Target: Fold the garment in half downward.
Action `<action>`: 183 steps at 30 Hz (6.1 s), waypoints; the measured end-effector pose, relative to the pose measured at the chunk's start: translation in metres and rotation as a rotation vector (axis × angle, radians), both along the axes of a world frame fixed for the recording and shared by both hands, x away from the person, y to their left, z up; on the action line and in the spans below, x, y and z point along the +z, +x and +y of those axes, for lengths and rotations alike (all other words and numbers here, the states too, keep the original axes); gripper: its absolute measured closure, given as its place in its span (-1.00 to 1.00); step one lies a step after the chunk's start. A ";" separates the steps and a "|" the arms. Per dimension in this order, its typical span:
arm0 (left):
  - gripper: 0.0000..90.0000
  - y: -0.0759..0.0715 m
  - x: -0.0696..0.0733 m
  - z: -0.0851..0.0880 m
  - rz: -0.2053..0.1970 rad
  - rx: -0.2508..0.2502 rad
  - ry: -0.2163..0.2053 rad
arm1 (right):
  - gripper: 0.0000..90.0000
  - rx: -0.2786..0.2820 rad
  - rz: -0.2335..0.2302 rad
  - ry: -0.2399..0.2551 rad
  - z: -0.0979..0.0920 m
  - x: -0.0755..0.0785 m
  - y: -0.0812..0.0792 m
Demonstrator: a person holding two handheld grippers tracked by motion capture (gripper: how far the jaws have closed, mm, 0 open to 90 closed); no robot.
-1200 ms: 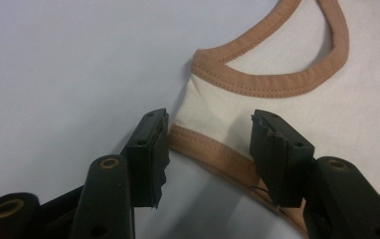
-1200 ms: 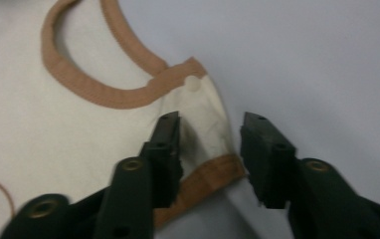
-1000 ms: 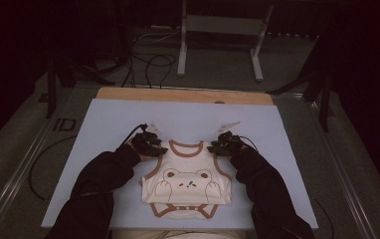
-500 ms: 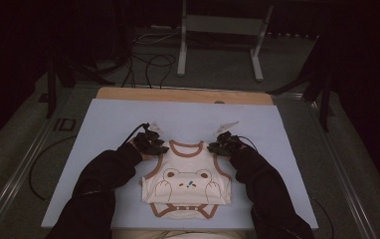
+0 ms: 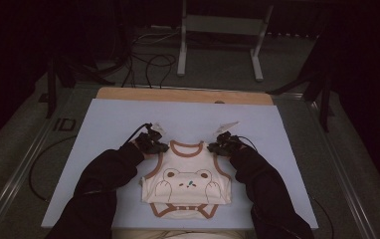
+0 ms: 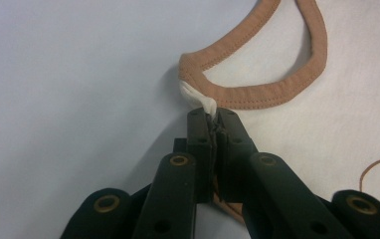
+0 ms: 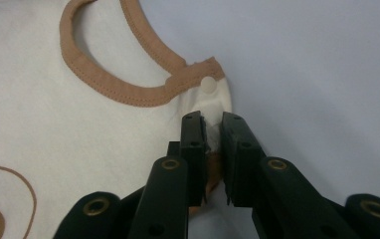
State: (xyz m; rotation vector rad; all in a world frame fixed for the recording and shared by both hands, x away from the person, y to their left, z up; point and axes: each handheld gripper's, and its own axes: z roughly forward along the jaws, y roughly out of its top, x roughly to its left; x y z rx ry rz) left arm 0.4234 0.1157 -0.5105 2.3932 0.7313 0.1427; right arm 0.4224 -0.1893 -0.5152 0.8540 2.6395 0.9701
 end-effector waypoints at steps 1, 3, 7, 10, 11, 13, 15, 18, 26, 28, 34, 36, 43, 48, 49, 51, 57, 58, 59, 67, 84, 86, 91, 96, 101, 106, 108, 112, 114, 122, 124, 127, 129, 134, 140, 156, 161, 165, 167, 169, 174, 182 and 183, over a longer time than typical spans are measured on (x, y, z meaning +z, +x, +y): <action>0.94 0.000 0.000 0.001 0.002 -0.002 -0.006 | 0.80 -0.002 -0.002 0.001 0.000 0.000 0.000; 0.94 -0.002 0.001 0.001 0.000 -0.004 -0.018 | 0.81 -0.007 -0.005 0.011 -0.001 0.001 -0.001; 0.94 -0.003 0.005 0.001 -0.009 -0.026 -0.034 | 0.81 -0.011 -0.015 0.019 -0.003 0.005 -0.001; 0.95 -0.003 0.010 0.003 -0.011 -0.028 -0.059 | 0.81 -0.007 -0.026 0.027 -0.004 0.009 -0.001; 0.95 -0.003 0.012 0.004 -0.011 -0.030 -0.065 | 0.81 -0.010 -0.023 0.030 -0.004 0.011 -0.001; 0.95 -0.003 0.015 0.005 -0.022 -0.031 -0.061 | 0.81 -0.004 -0.030 0.037 -0.005 0.013 -0.001; 0.95 -0.003 0.017 0.005 -0.029 -0.036 -0.065 | 0.81 -0.007 -0.035 0.045 -0.006 0.016 -0.001; 0.95 -0.003 0.020 0.005 -0.032 -0.034 -0.072 | 0.81 -0.010 -0.039 0.051 -0.006 0.020 0.000; 0.95 -0.004 0.031 0.008 -0.045 -0.029 -0.095 | 0.81 -0.010 -0.046 0.061 -0.005 0.025 0.000; 0.95 -0.004 0.035 0.010 -0.049 -0.031 -0.100 | 0.81 -0.008 -0.052 0.061 -0.005 0.027 -0.001; 0.95 -0.004 0.049 0.015 -0.074 -0.030 -0.135 | 0.81 -0.006 -0.084 0.076 -0.005 0.040 -0.001; 0.95 -0.004 0.052 0.016 -0.078 -0.031 -0.140 | 0.81 -0.010 -0.088 0.084 -0.005 0.044 -0.001; 0.95 -0.001 0.065 0.017 -0.110 -0.024 -0.139 | 0.81 -0.018 -0.121 0.087 -0.004 0.057 0.002; 0.95 0.004 0.085 0.019 -0.146 -0.017 -0.141 | 0.81 -0.034 -0.165 0.100 -0.004 0.077 0.009; 0.95 0.004 0.085 0.019 -0.146 -0.017 -0.141 | 0.81 -0.034 -0.165 0.100 -0.004 0.077 0.009; 0.95 0.006 0.093 0.020 -0.161 -0.016 -0.144 | 0.81 -0.043 -0.183 0.112 -0.005 0.086 0.012; 0.95 0.012 0.117 0.020 -0.209 -0.001 -0.160 | 0.81 -0.061 -0.242 0.115 -0.002 0.113 0.020; 0.95 0.013 0.123 0.021 -0.228 0.006 -0.162 | 0.81 -0.068 -0.254 0.118 -0.001 0.116 0.022; 0.95 0.013 0.123 0.021 -0.228 0.006 -0.162 | 0.81 -0.067 -0.263 0.121 -0.001 0.118 0.023; 0.95 0.014 0.141 0.025 -0.283 0.029 -0.178 | 0.81 -0.087 -0.301 0.136 0.002 0.133 0.030; 0.95 0.011 0.147 0.030 -0.319 0.047 -0.185 | 0.81 -0.085 -0.342 0.152 0.005 0.151 0.028; 0.95 0.009 0.146 0.031 -0.318 0.046 -0.194 | 0.81 -0.082 -0.341 0.155 0.004 0.150 0.026; 0.95 0.006 0.142 0.032 -0.309 0.043 -0.205 | 0.81 -0.077 -0.340 0.160 0.003 0.147 0.019; 0.95 0.000 0.137 0.031 -0.305 0.036 -0.213 | 0.81 -0.069 -0.344 0.164 0.001 0.145 0.010; 0.95 -0.004 0.137 0.032 -0.302 0.030 -0.222 | 0.81 -0.058 -0.349 0.170 -0.001 0.144 0.002; 0.95 -0.012 0.138 0.033 -0.303 0.016 -0.224 | 0.81 -0.049 -0.349 0.177 -0.004 0.142 -0.008; 0.95 -0.014 0.138 0.033 -0.300 0.015 -0.224 | 0.81 -0.045 -0.352 0.173 -0.005 0.141 -0.012; 0.95 -0.021 0.137 0.033 -0.296 0.004 -0.226 | 0.81 -0.037 -0.353 0.177 -0.005 0.139 -0.019; 0.95 -0.027 0.137 0.033 -0.298 -0.007 -0.222 | 0.81 -0.034 -0.351 0.176 -0.006 0.137 -0.024; 0.95 -0.038 0.136 0.033 -0.295 -0.024 -0.214 | 0.81 -0.021 -0.352 0.187 -0.008 0.135 -0.037; 0.95 -0.042 0.135 0.033 -0.293 -0.028 -0.218 | 0.81 -0.014 -0.350 0.186 -0.008 0.133 -0.041; 0.95 -0.049 0.133 0.032 -0.289 -0.040 -0.208 | 0.81 -0.005 -0.345 0.180 -0.009 0.129 -0.049; 0.95 -0.052 0.132 0.031 -0.291 -0.049 -0.209 | 0.81 -0.001 -0.345 0.181 -0.010 0.128 -0.052; 0.95 -0.060 0.128 0.030 -0.287 -0.063 -0.208 | 0.81 0.008 -0.343 0.182 -0.010 0.124 -0.061; 0.95 -0.073 0.121 0.029 -0.286 -0.077 -0.198 | 0.81 0.024 -0.332 0.183 -0.010 0.117 -0.071; 0.95 -0.098 0.107 0.030 -0.266 -0.098 -0.214 | 0.81 0.051 -0.315 0.212 -0.010 0.104 -0.103; 0.95 -0.109 0.100 0.030 -0.249 -0.109 -0.210 | 0.81 0.063 -0.306 0.212 -0.010 0.098 -0.116; 0.95 -0.117 0.095 0.029 -0.241 -0.118 -0.215 | 0.81 0.069 -0.299 0.218 -0.010 0.094 -0.124; 0.95 -0.121 0.092 0.029 -0.239 -0.123 -0.220 | 0.81 0.069 -0.297 0.218 -0.011 0.093 -0.127; 0.95 -0.125 0.090 0.029 -0.239 -0.128 -0.220 | 0.81 0.076 -0.296 0.212 -0.012 0.092 -0.130; 0.95 -0.132 0.088 0.032 -0.222 -0.132 -0.239 | 0.81 0.076 -0.297 0.224 -0.014 0.093 -0.141; 0.95 -0.143 0.086 0.029 -0.218 -0.153 -0.237 | 0.81 0.082 -0.289 0.224 -0.018 0.091 -0.153; 0.94 -0.146 0.087 0.028 -0.215 -0.166 -0.233 | 0.81 0.082 -0.284 0.226 -0.019 0.090 -0.155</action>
